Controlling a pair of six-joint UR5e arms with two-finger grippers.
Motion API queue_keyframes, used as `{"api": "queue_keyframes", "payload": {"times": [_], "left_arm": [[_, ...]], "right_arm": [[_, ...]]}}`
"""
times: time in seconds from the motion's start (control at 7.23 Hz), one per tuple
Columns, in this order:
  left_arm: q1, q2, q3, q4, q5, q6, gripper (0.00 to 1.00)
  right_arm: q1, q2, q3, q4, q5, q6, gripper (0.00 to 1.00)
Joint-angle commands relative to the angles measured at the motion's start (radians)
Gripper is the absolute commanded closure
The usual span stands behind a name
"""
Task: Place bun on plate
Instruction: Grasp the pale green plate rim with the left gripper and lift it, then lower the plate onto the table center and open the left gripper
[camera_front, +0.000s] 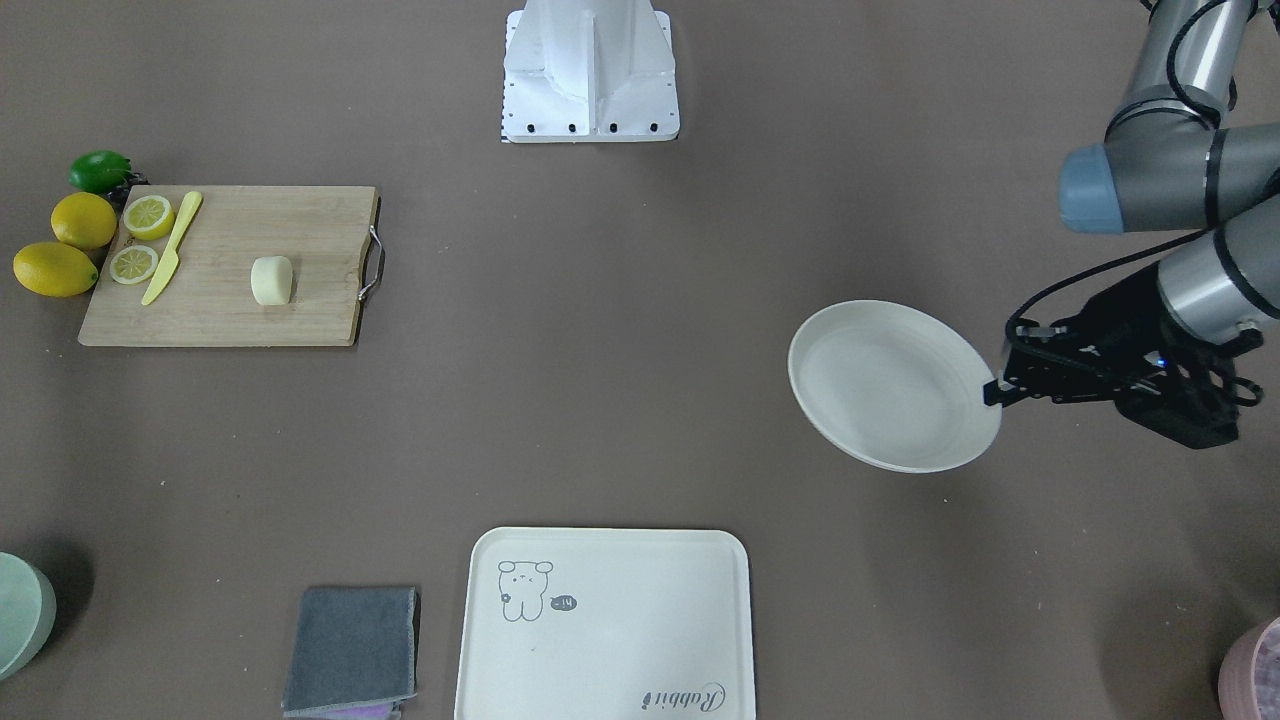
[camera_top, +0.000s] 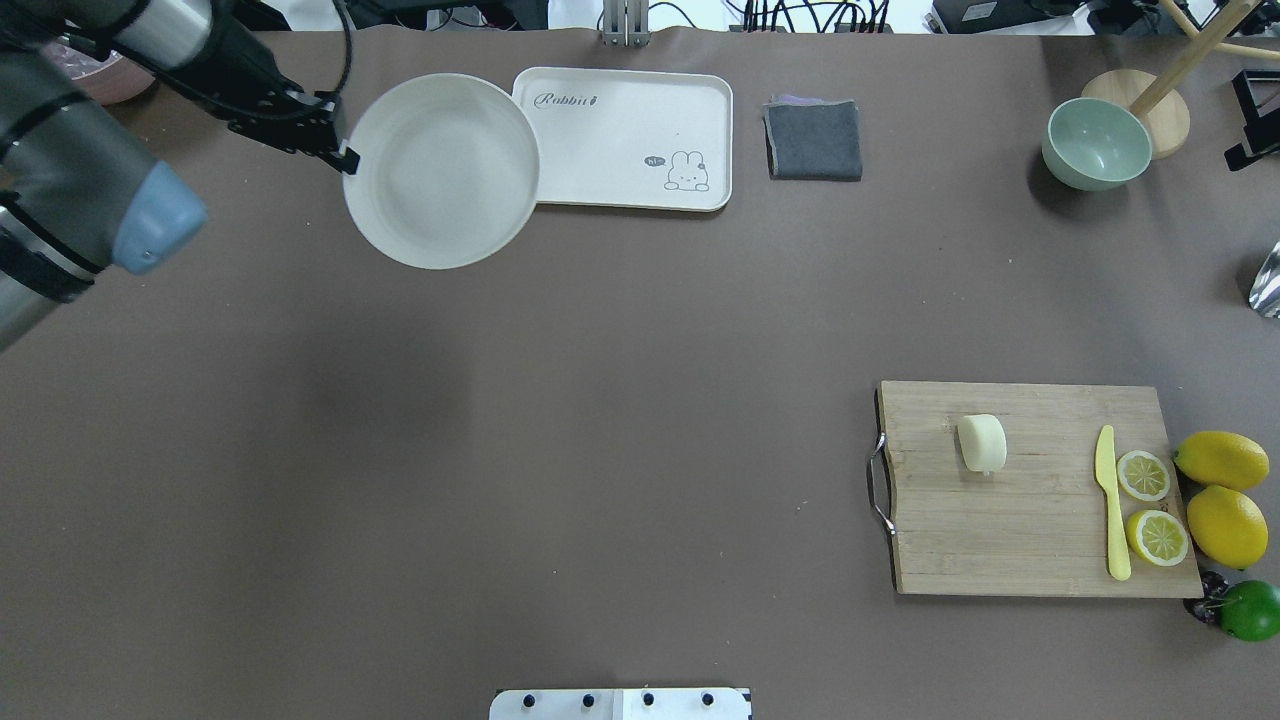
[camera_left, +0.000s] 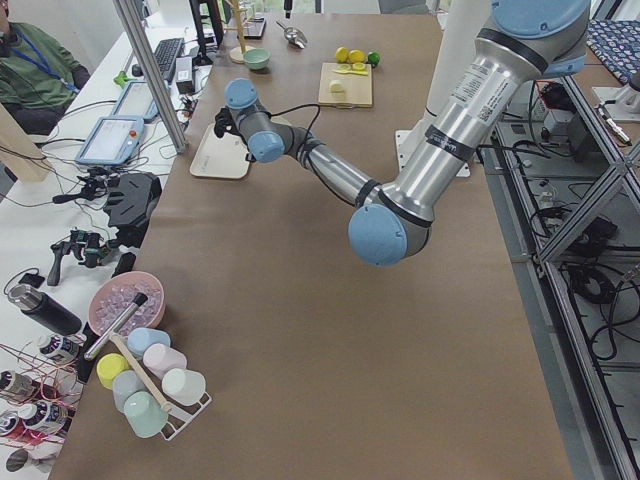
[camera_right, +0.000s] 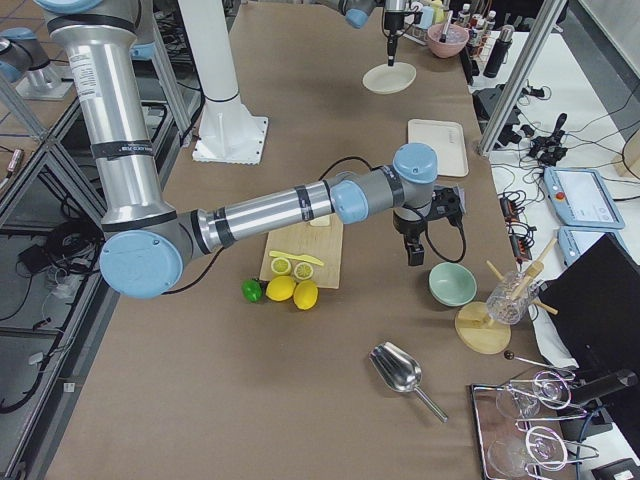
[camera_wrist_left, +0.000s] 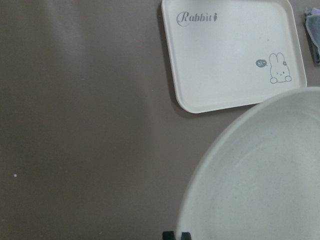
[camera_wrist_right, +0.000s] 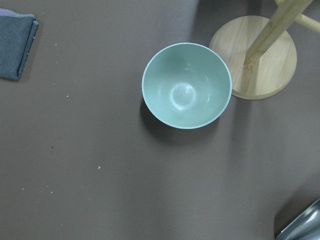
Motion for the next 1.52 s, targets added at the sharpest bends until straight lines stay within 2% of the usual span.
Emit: {"api": "queue_keyframes", "payload": {"times": [0.0,0.14,0.55,1.11,1.25,1.38], "left_arm": [[0.144,-0.027,0.003,-0.043,0.146,-0.099,1.0],[0.213,-0.03,0.005,-0.044,0.221,-0.122,1.0],[0.327,-0.036,0.006,-0.044,0.307,-0.155,1.0],[0.364,-0.036,0.006,-0.046,0.308,-0.159,1.0],[0.364,-0.038,0.008,-0.046,0.308,-0.158,0.45],[0.364,-0.036,0.006,-0.067,0.309,-0.158,0.03]], "right_arm": [[0.0,-0.001,-0.001,0.0,-0.003,0.0,0.0],[0.0,-0.001,-0.001,0.002,-0.003,0.0,0.0],[0.0,0.002,-0.001,0.002,-0.005,0.0,0.0],[0.0,0.021,-0.004,0.002,-0.005,0.0,0.0],[0.0,0.033,-0.009,0.0,-0.005,0.0,0.0],[-0.001,0.038,-0.008,0.002,-0.003,0.0,0.0]]}}
